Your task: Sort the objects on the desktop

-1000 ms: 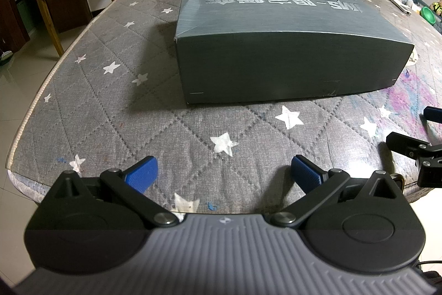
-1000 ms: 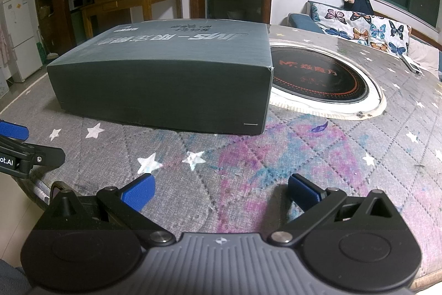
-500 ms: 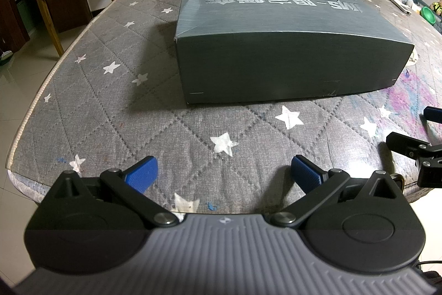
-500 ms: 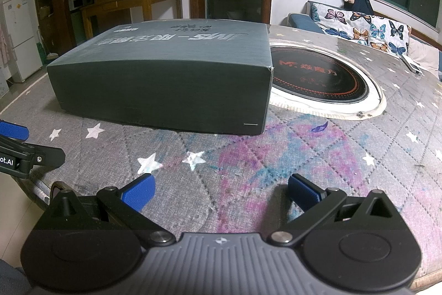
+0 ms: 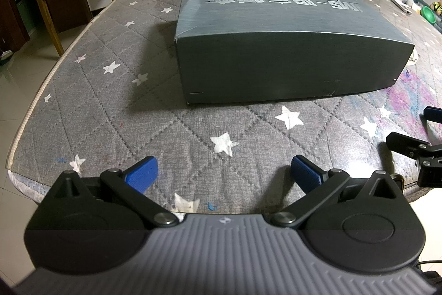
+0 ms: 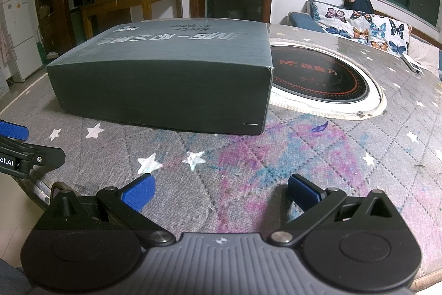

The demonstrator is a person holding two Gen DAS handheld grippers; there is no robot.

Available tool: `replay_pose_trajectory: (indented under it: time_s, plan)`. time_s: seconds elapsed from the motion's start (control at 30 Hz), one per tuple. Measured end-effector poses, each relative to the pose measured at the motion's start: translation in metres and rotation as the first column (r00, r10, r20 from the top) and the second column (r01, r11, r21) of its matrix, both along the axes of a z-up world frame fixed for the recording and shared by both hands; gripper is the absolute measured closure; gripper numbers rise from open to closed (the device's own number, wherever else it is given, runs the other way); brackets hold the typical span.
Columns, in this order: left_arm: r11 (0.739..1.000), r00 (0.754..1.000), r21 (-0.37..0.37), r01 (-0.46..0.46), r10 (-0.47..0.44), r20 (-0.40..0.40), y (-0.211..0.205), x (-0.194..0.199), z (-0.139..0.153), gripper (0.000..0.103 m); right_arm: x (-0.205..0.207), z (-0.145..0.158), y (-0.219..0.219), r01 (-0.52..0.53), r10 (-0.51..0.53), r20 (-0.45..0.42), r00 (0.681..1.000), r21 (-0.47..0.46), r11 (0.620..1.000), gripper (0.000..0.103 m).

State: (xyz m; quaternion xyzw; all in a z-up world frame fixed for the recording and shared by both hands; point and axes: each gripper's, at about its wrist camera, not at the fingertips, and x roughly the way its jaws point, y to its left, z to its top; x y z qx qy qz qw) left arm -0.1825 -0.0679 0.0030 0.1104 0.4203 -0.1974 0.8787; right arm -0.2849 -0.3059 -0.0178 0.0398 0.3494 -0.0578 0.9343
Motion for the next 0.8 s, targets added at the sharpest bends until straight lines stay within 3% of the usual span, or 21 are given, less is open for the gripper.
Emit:
replay_pose_trajectory:
  time_s: [0.5, 0.8]
  plan:
    - [1.000, 1.000, -0.007, -0.019, 0.019, 0.013, 0.008, 0.005, 0.007, 0.000, 0.001, 0.004, -0.008, -0.006, 0.006, 0.008, 1.000, 0.021, 1.000, 0.000]
    - [0.991, 0.990, -0.019, -0.132, 0.133, 0.054, 0.036, 0.032, 0.020, 0.000, 0.012, 0.019, -0.076, 0.160, -0.159, 0.067, 0.985, -0.021, 0.987, 0.000]
